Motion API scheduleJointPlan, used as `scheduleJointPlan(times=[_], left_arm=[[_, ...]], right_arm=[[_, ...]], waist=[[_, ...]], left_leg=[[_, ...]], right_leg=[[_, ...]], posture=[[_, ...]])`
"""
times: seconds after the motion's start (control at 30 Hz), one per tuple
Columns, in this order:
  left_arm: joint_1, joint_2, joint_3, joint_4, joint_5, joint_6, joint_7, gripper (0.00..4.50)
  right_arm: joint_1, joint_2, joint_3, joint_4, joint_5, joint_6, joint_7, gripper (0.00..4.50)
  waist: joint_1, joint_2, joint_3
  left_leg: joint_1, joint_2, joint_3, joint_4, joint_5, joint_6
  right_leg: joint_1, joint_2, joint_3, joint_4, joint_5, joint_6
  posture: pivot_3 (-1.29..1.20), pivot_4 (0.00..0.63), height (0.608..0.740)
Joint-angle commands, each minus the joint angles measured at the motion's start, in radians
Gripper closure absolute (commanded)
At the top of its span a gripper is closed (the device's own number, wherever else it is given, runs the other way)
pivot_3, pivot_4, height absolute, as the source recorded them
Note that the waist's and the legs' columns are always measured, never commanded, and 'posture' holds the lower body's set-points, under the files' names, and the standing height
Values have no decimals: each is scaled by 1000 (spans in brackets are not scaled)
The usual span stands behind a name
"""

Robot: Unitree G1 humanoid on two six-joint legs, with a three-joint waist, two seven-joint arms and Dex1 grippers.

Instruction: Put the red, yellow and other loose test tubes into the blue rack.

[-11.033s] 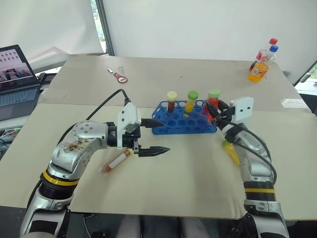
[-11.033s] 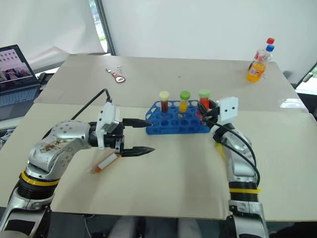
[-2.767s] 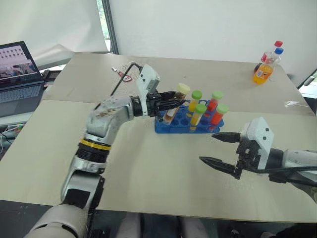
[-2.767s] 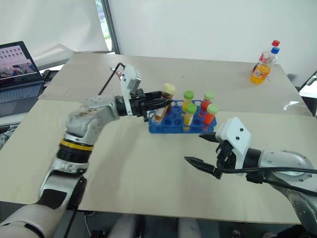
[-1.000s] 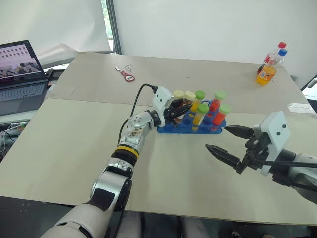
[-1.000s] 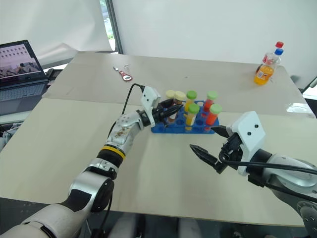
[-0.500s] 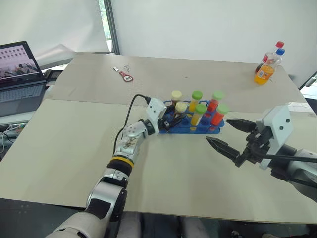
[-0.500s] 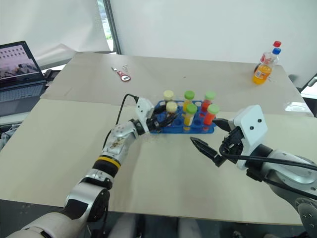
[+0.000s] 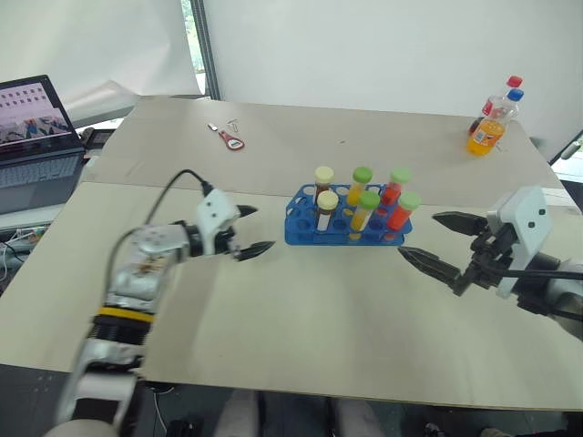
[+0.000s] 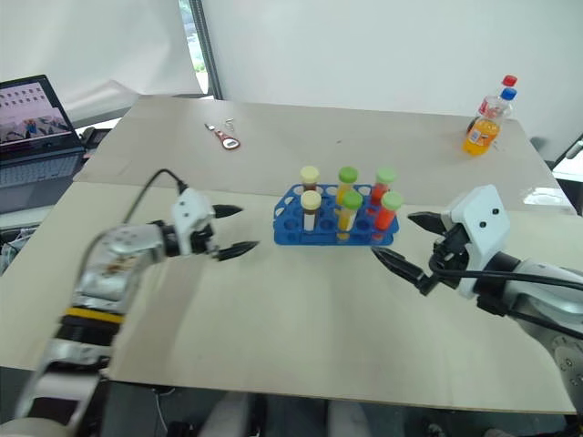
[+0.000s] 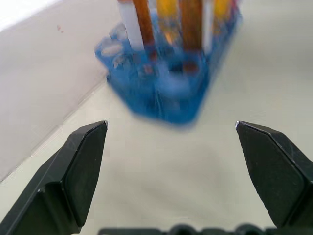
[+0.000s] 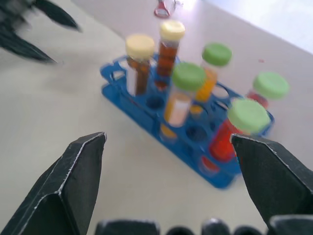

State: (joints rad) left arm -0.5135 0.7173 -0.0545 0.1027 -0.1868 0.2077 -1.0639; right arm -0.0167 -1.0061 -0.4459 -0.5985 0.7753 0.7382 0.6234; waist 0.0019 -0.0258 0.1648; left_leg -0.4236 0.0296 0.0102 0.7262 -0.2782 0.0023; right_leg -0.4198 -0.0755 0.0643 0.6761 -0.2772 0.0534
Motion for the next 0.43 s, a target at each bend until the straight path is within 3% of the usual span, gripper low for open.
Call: scheduleJointPlan(times=[0.03, 0.17, 0.43], left_arm=[[10, 88, 34, -76, 1, 30, -38, 34], [40, 140, 93, -106, -47, 106, -36, 34], [81, 133, 114, -178, -104, 194, -24, 34]], right_arm=[[1, -57, -68, 64, -37, -72, 145, 0], [-7, -88, -81, 130, -58, -97, 234, 0], [-44, -85, -53, 182, -127, -133, 277, 0]], waist=[[6, 0, 0], [8, 0, 0], [7, 0, 0]], left_leg=[[0, 0, 0, 0, 0, 0], [0, 0, 3, 0, 0, 0], [0, 1, 4, 0, 0, 0]], right_leg=[[0, 0, 0, 0, 0, 0], [1, 0, 0, -1, 0, 0], [0, 0, 0, 0, 0, 0]], posture=[[0, 150, 706], [0, 150, 706], [0, 150, 706]])
